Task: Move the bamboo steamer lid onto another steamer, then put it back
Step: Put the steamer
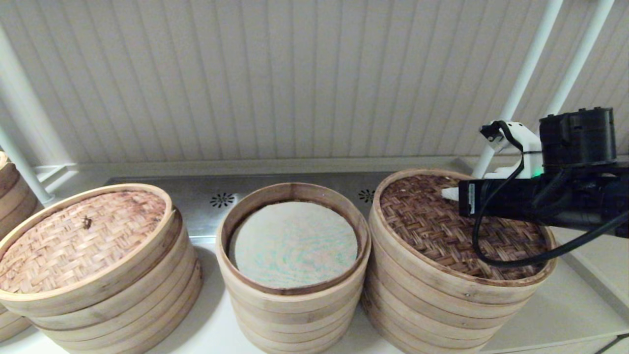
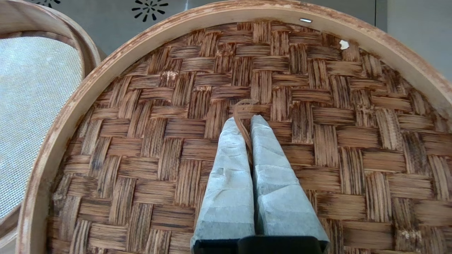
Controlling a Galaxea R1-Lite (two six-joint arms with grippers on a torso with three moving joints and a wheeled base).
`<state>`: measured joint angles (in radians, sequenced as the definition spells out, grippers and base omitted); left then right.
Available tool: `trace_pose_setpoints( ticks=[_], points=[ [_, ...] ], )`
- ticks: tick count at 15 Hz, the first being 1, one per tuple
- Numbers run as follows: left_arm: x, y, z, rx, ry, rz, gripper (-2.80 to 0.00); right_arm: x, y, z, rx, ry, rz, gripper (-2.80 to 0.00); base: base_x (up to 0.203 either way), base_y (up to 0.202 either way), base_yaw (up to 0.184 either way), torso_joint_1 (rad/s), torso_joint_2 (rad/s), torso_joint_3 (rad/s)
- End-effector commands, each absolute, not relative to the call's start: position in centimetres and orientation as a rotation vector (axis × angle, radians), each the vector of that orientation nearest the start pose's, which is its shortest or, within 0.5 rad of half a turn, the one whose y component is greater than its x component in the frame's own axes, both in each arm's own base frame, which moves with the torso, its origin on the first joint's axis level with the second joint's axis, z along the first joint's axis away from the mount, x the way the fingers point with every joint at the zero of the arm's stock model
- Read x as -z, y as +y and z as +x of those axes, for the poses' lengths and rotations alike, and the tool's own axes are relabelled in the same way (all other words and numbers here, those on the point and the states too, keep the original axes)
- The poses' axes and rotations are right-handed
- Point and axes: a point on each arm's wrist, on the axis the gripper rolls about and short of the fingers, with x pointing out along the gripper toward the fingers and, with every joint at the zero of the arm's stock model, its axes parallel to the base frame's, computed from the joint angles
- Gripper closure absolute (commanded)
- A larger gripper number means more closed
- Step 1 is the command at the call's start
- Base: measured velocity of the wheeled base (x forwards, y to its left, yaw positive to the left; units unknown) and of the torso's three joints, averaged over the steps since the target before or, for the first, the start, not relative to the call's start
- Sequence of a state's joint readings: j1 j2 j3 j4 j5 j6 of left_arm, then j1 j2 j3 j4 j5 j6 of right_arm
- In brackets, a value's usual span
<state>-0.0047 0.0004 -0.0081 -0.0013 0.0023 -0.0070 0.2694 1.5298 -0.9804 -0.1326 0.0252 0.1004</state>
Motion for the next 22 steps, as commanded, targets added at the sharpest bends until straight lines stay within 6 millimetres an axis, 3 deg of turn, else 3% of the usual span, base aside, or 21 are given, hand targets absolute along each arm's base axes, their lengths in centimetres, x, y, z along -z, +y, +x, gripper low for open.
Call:
trace_pose_setpoints(
  ticks=[1,8,9,10,13,16,22],
  points=[
    [-7.8,0.0,-2.3,0.002,-0.009,-0.008,0.00,-23.1,7.3,26.1,-0.270,0.428,0.048,0.00,0.000,0.000,0.000,0.000,0.00,0.000],
    [-7.8,0.0,-2.3,0.002,-0.009,-0.008,0.00,-22.3,7.2,25.8,-0.265,0.457,0.045,0.00,0.000,0.000,0.000,0.000,0.00,0.000],
    [-7.8,0.0,-2.3,0.002,-0.009,-0.008,0.00,-22.4,7.2,25.7,-0.266,0.454,0.048,-2.60,0.000,0.000,0.000,0.000,0.00,0.000],
    [-7.8,0.0,-2.3,0.002,-0.009,-0.008,0.00,-22.5,7.2,25.6,-0.268,0.449,0.048,-2.80,0.000,0.000,0.000,0.000,0.00,0.000],
    [-7.8,0.0,-2.3,0.002,-0.009,-0.008,0.00,-23.5,7.0,25.2,-0.267,0.412,0.056,-2.80,0.000,0.000,0.000,0.000,0.00,0.000],
    [-7.8,0.0,-2.3,0.002,-0.009,-0.008,0.00,-25.9,6.4,23.0,-0.274,0.325,0.066,-2.80,0.000,0.000,0.000,0.000,0.00,0.000],
    [-7.8,0.0,-2.3,0.002,-0.008,-0.008,0.00,-29.1,3.7,15.6,-0.230,0.218,0.080,-2.80,0.000,0.000,0.000,0.000,0.00,0.000]
  ],
)
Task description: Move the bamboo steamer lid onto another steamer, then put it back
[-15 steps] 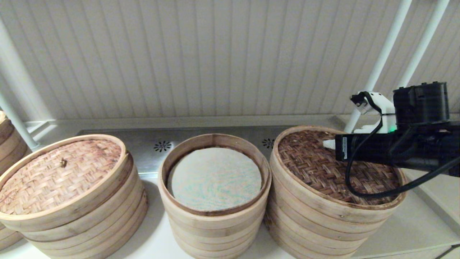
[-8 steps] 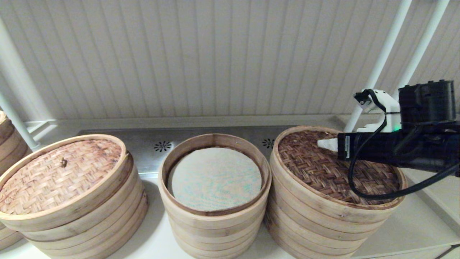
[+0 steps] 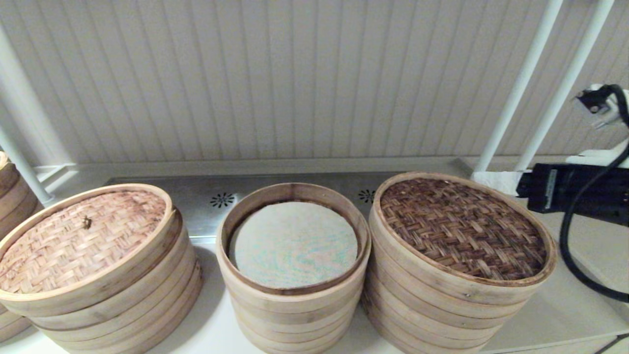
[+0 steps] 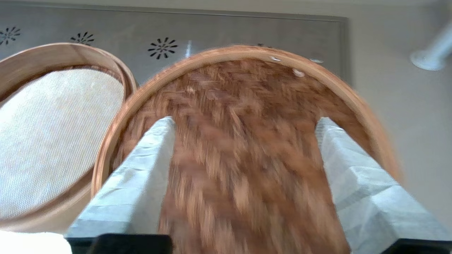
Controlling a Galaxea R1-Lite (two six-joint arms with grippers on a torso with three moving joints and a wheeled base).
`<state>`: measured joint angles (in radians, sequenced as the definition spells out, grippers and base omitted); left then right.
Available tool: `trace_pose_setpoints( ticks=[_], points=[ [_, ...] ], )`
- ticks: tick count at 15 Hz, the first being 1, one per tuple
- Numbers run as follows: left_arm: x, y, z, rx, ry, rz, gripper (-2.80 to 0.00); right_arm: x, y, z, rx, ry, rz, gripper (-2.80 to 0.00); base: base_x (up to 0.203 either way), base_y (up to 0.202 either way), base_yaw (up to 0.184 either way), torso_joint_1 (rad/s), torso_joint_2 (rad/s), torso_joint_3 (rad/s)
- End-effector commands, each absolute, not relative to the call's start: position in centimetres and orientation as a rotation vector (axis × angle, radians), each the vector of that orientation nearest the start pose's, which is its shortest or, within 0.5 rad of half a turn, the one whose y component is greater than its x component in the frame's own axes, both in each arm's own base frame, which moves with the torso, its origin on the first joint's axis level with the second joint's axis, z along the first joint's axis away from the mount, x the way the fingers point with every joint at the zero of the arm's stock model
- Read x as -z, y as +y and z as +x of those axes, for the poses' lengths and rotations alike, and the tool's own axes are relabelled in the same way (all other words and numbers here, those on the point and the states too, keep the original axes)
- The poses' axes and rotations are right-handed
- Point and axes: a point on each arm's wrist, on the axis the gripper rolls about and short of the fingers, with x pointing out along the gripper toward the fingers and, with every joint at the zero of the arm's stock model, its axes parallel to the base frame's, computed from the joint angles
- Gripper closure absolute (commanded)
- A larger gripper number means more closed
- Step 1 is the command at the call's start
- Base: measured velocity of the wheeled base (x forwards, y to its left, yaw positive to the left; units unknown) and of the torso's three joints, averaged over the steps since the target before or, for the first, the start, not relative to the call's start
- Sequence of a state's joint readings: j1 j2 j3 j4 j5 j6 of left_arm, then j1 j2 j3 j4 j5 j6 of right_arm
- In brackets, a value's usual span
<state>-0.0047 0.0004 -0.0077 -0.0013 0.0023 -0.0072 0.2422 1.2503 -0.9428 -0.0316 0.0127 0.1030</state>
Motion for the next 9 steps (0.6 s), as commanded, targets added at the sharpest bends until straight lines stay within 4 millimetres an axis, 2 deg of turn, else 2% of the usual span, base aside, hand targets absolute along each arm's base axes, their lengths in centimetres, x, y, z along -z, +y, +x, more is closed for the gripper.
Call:
trace_pose_setpoints(
  ticks=[1,3,5,9],
  points=[
    [-7.8,0.0,-2.3,0.002,-0.009,-0.008,0.00,-29.7,3.1,13.7,-0.219,0.200,0.082,0.00,0.000,0.000,0.000,0.000,0.00,0.000],
    [-7.8,0.0,-2.3,0.002,-0.009,-0.008,0.00,-30.3,1.7,9.2,-0.169,0.164,0.081,0.00,0.000,0.000,0.000,0.000,0.00,0.000],
    [-7.8,0.0,-2.3,0.002,-0.009,-0.008,0.00,-30.0,0.7,5.2,-0.113,0.138,0.064,0.00,0.000,0.000,0.000,0.000,0.00,0.000],
    [-7.8,0.0,-2.3,0.002,-0.009,-0.008,0.00,-27.0,-0.4,-1.6,-0.018,0.081,0.034,0.00,0.000,0.000,0.000,0.000,0.00,0.000]
  ],
)
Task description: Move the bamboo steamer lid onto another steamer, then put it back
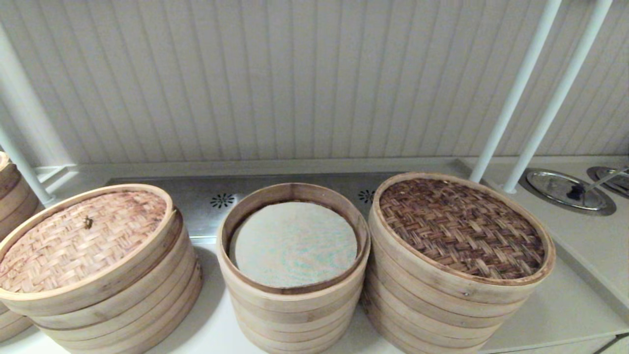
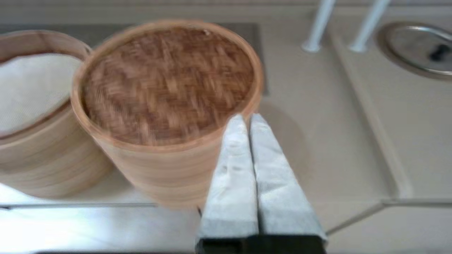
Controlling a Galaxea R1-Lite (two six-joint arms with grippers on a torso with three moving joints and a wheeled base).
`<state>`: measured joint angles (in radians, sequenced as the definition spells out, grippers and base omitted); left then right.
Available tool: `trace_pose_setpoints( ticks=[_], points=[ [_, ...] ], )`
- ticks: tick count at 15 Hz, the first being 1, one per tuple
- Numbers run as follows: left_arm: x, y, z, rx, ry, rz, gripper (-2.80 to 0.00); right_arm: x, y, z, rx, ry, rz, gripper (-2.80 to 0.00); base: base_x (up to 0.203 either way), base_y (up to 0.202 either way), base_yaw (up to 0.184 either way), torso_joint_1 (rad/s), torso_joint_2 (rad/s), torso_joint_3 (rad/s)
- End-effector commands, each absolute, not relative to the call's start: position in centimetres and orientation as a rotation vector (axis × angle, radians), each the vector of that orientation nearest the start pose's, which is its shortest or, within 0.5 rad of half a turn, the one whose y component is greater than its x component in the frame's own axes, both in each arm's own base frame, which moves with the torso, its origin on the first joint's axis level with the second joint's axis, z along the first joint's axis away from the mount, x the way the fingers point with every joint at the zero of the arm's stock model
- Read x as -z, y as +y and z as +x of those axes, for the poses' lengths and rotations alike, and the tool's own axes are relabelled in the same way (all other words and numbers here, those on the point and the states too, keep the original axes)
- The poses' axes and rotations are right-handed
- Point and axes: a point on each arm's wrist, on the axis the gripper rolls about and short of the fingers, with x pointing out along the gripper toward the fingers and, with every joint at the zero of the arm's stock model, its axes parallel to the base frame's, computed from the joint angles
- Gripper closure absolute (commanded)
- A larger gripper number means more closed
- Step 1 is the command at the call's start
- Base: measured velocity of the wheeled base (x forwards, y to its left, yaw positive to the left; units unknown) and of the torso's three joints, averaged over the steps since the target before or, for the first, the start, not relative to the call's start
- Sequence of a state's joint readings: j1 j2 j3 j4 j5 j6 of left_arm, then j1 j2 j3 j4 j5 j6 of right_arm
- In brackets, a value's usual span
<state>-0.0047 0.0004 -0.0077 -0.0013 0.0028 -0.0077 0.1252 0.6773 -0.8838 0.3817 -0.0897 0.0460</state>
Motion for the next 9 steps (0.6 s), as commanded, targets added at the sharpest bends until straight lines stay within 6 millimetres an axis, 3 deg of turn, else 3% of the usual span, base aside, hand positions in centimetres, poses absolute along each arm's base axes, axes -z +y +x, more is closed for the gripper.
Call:
trace_pose_setpoints(
  ticks=[1,5,9],
  points=[
    [-7.8,0.0,-2.3,0.002,-0.009,-0.008,0.00,-25.7,-0.5,-2.7,-0.007,0.090,0.027,0.00,0.000,0.000,0.000,0.000,0.00,0.000],
    [-7.8,0.0,-2.3,0.002,-0.009,-0.008,0.00,-19.6,-0.7,-3.8,0.004,0.173,0.011,0.00,0.000,0.000,0.000,0.000,0.00,0.000],
    [-7.8,0.0,-2.3,0.002,-0.009,-0.008,0.00,-14.2,-0.5,-1.9,0.008,0.265,0.019,0.00,0.000,0.000,0.000,0.000,0.00,0.000]
  ],
)
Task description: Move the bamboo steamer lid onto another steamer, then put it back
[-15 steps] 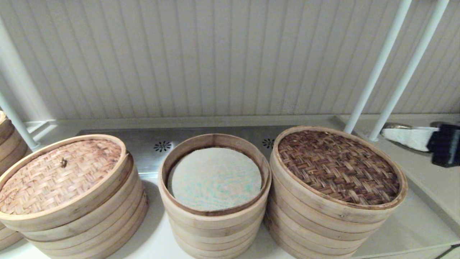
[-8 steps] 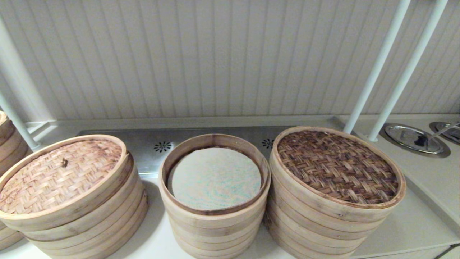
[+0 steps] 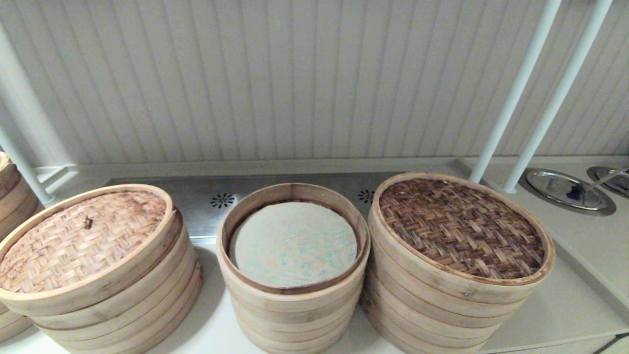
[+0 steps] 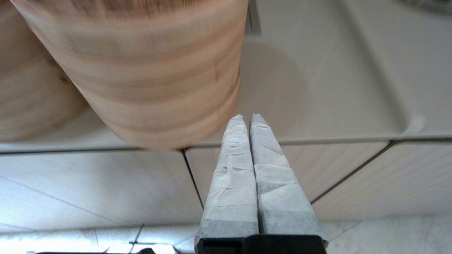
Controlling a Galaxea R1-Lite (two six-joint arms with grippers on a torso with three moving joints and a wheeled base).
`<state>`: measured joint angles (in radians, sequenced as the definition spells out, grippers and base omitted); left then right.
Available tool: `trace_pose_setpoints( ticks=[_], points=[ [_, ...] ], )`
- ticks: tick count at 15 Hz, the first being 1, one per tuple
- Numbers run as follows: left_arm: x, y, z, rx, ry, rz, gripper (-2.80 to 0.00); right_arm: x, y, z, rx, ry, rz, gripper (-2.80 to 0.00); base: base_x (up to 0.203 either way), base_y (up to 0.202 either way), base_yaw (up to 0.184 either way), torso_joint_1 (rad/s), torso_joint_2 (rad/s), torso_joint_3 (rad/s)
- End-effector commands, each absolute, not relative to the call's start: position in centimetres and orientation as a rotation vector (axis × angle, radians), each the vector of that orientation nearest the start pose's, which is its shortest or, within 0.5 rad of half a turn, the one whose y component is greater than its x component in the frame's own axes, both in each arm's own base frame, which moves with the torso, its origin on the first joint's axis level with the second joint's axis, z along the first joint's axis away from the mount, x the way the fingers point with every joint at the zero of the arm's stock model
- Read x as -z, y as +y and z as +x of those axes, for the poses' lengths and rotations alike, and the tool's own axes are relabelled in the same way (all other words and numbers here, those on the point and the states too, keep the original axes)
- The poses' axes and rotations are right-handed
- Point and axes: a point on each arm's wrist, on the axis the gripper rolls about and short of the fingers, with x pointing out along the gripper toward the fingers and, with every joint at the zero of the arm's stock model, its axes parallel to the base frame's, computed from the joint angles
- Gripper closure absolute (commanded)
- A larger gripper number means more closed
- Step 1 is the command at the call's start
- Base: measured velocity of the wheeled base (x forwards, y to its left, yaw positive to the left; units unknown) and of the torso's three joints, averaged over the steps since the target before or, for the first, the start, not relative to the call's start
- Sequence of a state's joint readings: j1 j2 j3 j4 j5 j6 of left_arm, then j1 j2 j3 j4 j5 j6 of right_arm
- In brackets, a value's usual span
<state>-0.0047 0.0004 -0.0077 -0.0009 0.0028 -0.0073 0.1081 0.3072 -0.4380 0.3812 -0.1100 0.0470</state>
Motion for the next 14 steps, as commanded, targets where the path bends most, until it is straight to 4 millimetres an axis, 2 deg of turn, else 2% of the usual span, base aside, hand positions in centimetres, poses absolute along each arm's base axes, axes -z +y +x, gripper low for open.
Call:
trace_pose_setpoints(
  ticks=[1,3,5,8,11,14],
  points=[
    [-7.8,0.0,-2.3,0.002,-0.009,-0.008,0.00,-12.8,-0.4,-1.3,0.008,0.267,0.017,0.00,0.000,0.000,0.000,0.000,0.00,0.000],
    [-7.8,0.0,-2.3,0.002,-0.009,-0.008,0.00,-10.3,-0.3,-0.5,0.026,0.267,0.006,0.00,0.000,0.000,0.000,0.000,0.00,0.000],
    [-7.8,0.0,-2.3,0.002,-0.008,-0.008,0.00,-9.3,-0.3,-0.7,0.112,0.270,0.010,0.00,0.000,0.000,0.000,0.000,0.00,0.000],
    [-7.8,0.0,-2.3,0.002,-0.009,-0.008,0.00,-8.8,-0.2,-1.3,0.100,0.215,0.023,0.00,0.000,0.000,0.000,0.000,0.00,0.000],
    [-7.8,0.0,-2.3,0.002,-0.009,-0.008,0.00,-8.0,0.0,-2.5,0.011,0.104,-0.017,0.00,0.000,0.000,0.000,0.000,0.00,0.000],
    [-7.8,0.0,-2.3,0.002,-0.008,-0.008,0.00,-7.6,0.1,-2.6,-0.015,0.081,-0.056,0.00,0.000,0.000,0.000,0.000,0.00,0.000]
  ],
)
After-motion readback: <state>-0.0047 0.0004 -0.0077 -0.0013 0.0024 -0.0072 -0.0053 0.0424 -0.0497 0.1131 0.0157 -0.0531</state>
